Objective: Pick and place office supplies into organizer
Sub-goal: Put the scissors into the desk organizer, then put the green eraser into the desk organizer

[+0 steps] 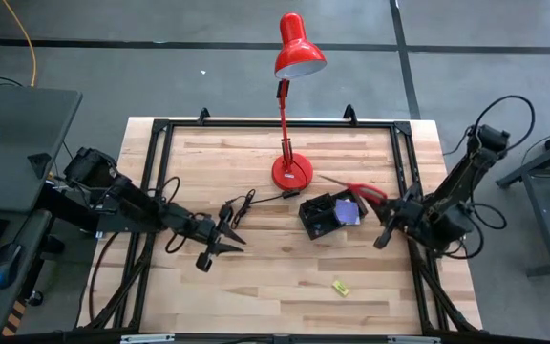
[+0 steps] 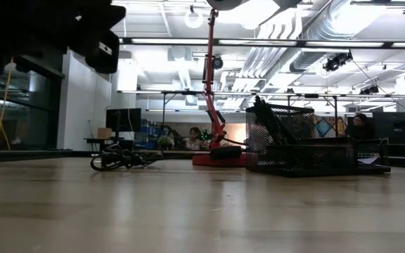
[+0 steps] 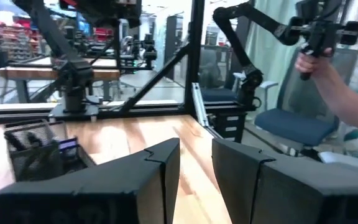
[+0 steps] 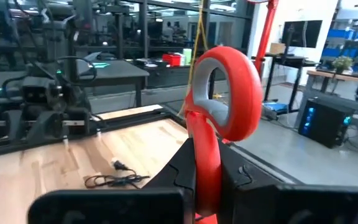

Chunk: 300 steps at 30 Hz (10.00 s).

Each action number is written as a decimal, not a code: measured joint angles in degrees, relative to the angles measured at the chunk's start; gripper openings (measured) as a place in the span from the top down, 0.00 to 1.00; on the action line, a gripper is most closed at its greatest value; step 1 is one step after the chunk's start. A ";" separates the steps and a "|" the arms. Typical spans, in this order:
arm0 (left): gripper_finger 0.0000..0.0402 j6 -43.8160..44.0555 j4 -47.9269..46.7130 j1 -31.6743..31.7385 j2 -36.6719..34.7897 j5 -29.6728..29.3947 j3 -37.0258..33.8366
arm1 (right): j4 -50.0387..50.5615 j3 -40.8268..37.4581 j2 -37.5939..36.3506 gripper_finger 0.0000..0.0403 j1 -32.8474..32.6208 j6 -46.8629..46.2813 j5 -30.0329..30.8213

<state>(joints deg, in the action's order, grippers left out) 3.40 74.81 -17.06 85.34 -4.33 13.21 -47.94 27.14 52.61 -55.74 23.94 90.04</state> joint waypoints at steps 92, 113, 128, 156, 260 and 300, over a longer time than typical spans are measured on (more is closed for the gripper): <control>0.79 1.61 -5.15 0.56 0.02 0.27 0.11 | 102.47 37.39 26.46 0.62 44.25 -62.61 -67.79; 0.79 1.53 -5.99 0.57 0.02 0.27 0.11 | 110.17 51.30 26.32 0.60 30.25 -68.89 -53.73; 0.79 2.01 -5.88 0.55 0.02 0.27 0.11 | 99.80 35.61 30.56 0.61 9.37 -101.42 -45.67; 0.79 1.60 -6.32 0.55 0.04 -1.70 0.11 | 74.58 31.29 64.96 0.61 -9.15 -109.09 -23.91; 0.79 2.47 -8.35 0.56 0.04 -2.81 0.11 | 100.08 40.35 38.17 0.99 38.45 -63.79 -81.21; 0.79 2.91 -8.96 0.57 0.04 -2.79 0.13 | 99.94 40.37 45.58 0.70 45.96 -59.67 -84.49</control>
<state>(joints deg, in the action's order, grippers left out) 6.31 65.84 -16.49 85.38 -7.11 13.34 52.00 67.51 98.19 -9.78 -35.73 5.55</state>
